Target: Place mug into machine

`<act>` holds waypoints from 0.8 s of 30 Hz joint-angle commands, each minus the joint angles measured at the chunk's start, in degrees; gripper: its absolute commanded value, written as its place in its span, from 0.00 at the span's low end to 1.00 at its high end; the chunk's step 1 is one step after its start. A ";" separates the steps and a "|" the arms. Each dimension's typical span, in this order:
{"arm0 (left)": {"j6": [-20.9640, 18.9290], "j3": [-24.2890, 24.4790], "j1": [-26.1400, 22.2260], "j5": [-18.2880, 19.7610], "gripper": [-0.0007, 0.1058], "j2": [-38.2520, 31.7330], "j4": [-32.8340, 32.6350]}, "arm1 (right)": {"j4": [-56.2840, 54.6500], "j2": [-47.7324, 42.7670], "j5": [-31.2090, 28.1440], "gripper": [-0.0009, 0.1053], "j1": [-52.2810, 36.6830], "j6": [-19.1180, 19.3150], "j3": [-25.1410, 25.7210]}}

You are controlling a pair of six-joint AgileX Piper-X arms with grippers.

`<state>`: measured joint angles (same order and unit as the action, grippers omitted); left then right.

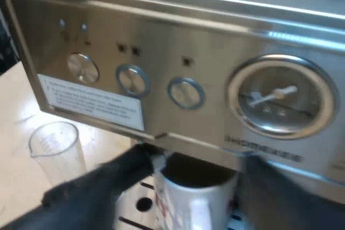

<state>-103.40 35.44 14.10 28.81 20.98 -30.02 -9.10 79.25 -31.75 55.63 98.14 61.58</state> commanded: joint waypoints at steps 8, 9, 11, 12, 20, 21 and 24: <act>-0.50 1.92 0.13 2.70 0.66 0.49 1.65 | -10.07 -10.68 3.60 0.91 -0.93 3.75 0.57; -0.50 2.70 -0.23 2.67 0.66 1.24 1.63 | -10.70 -11.91 3.81 0.91 -1.91 3.66 0.57; -0.50 3.94 -0.83 2.68 0.66 2.85 1.63 | -12.13 -13.61 3.97 0.91 -3.89 3.73 0.57; -0.50 5.07 -1.43 2.68 0.66 4.16 1.63 | -13.20 -14.53 4.48 0.91 -5.36 3.53 0.57; 0.34 13.49 -6.26 2.68 0.66 12.96 1.63 | -21.97 -21.06 10.65 0.91 -19.72 3.56 0.57; 0.78 14.61 -6.82 2.68 0.66 13.91 1.63 | -23.07 -22.03 11.74 0.91 -22.33 3.56 0.57; 1.46 16.55 -8.05 2.68 0.66 15.20 1.63 | -24.34 -24.59 15.33 0.91 -28.72 3.56 0.20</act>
<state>-101.62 51.38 6.22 31.33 36.28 -29.39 -33.29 55.69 -17.52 27.89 101.03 61.52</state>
